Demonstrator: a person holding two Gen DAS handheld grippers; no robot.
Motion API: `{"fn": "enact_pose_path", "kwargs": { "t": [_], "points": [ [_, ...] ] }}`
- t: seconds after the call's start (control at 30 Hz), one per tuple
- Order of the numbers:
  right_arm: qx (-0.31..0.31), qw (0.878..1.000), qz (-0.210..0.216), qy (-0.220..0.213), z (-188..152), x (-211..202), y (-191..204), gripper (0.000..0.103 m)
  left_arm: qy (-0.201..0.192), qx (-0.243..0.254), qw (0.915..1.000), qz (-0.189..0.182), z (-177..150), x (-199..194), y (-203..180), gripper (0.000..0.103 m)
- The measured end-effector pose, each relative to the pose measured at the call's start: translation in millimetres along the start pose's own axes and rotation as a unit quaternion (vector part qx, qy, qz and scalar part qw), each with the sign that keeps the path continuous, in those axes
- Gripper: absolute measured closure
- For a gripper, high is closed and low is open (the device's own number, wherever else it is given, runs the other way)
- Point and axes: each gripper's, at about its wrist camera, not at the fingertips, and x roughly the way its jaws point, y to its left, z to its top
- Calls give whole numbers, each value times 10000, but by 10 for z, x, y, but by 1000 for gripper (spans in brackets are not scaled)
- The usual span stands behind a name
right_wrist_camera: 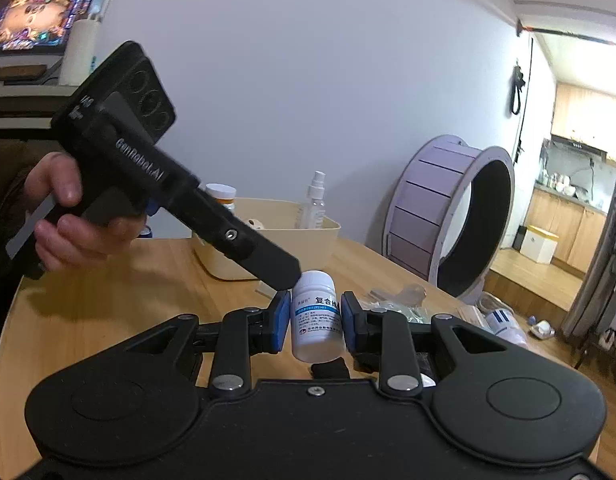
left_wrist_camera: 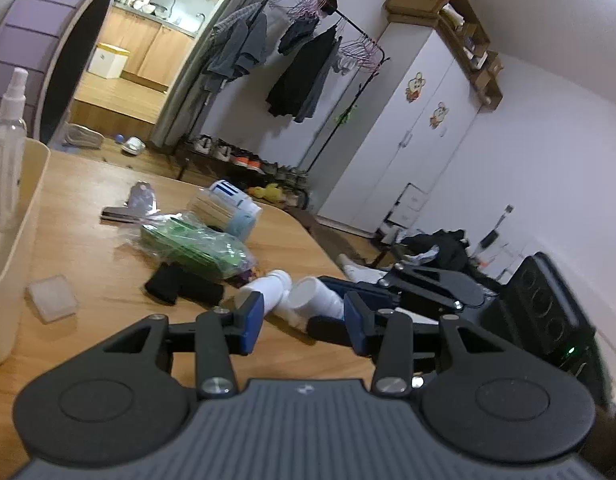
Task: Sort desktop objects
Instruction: 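Lift the blue-label bottle with the right tool while the left tool closes on it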
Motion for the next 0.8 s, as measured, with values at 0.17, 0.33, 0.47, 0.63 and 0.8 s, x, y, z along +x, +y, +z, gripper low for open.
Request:
{"fn": "enact_pose_path", "kwargs": {
  "t": [0.17, 0.33, 0.47, 0.63, 0.8],
  "points": [
    [-257, 9995, 50, -187, 31, -54, 70, 75, 16, -193, 9995, -252, -15, 24, 26, 60],
    [-419, 9986, 91, -310, 59, -86, 105, 76, -46, -413, 9983, -401, -13, 26, 74, 66],
    [-486, 9981, 81, -376, 76, -81, 112, 76, -138, -454, 9976, -512, -3, 0, 82, 72],
    [-481, 9980, 82, -403, 92, -61, 109, 76, -105, -466, 9973, -556, 17, -14, 98, 72],
    [-505, 9977, 10, -459, 72, -131, 161, 76, -136, -558, 9974, -437, 51, -42, 152, 65]
  ]
}}
